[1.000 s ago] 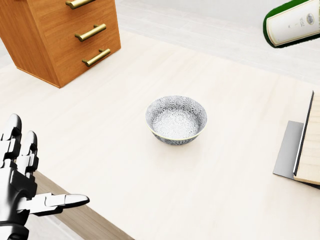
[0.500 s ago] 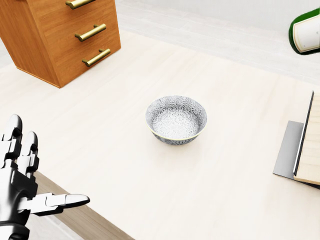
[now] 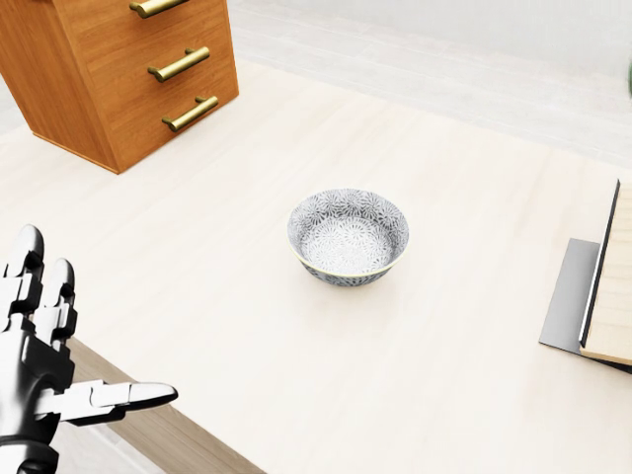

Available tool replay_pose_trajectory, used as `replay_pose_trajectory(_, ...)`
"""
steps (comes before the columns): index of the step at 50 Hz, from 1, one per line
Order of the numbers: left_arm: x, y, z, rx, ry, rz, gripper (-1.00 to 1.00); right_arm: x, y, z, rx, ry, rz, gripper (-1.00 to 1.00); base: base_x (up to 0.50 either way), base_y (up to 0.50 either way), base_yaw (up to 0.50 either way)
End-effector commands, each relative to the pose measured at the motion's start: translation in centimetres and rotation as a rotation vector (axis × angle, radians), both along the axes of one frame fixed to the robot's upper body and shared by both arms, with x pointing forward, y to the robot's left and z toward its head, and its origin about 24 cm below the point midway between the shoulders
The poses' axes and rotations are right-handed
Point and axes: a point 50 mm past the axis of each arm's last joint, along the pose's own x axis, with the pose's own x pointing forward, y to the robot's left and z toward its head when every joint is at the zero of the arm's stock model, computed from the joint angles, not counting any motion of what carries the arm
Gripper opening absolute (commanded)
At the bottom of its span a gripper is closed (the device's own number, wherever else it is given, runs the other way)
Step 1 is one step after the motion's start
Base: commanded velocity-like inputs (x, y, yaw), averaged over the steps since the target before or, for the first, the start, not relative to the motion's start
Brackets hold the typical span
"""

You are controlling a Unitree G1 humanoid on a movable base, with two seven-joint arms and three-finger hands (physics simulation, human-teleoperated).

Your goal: Put the wine bottle on the wine rack.

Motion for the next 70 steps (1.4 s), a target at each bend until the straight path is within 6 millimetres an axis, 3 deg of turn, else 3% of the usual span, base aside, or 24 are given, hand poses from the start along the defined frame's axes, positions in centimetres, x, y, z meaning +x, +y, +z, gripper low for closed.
replay_pose_trajectory(1,0.0,0.0,0.0,0.000,0.000,0.001,1.00,-1.2,-1.3,-0.2,0.029,-0.007,-0.016,-1.00,0.00,0.00,0.00)
replay_pose_trajectory(22,-0.4,0.1,-0.2,-0.002,0.002,0.002,1.00,-2.9,-3.2,-1.8,-0.004,0.048,-0.068,-1.00,0.00,0.00,0.00)
replay_pose_trajectory(36,-0.3,0.1,-0.3,-0.003,0.003,0.005,1.00,-3.4,-4.1,-1.4,-0.016,0.056,-0.095,-1.00,0.00,0.00,0.00)
replay_pose_trajectory(70,-0.3,-0.1,-0.1,0.003,0.001,0.000,1.00,0.7,-5.5,-4.1,-0.112,0.303,-0.060,-1.00,0.00,0.00,0.00)
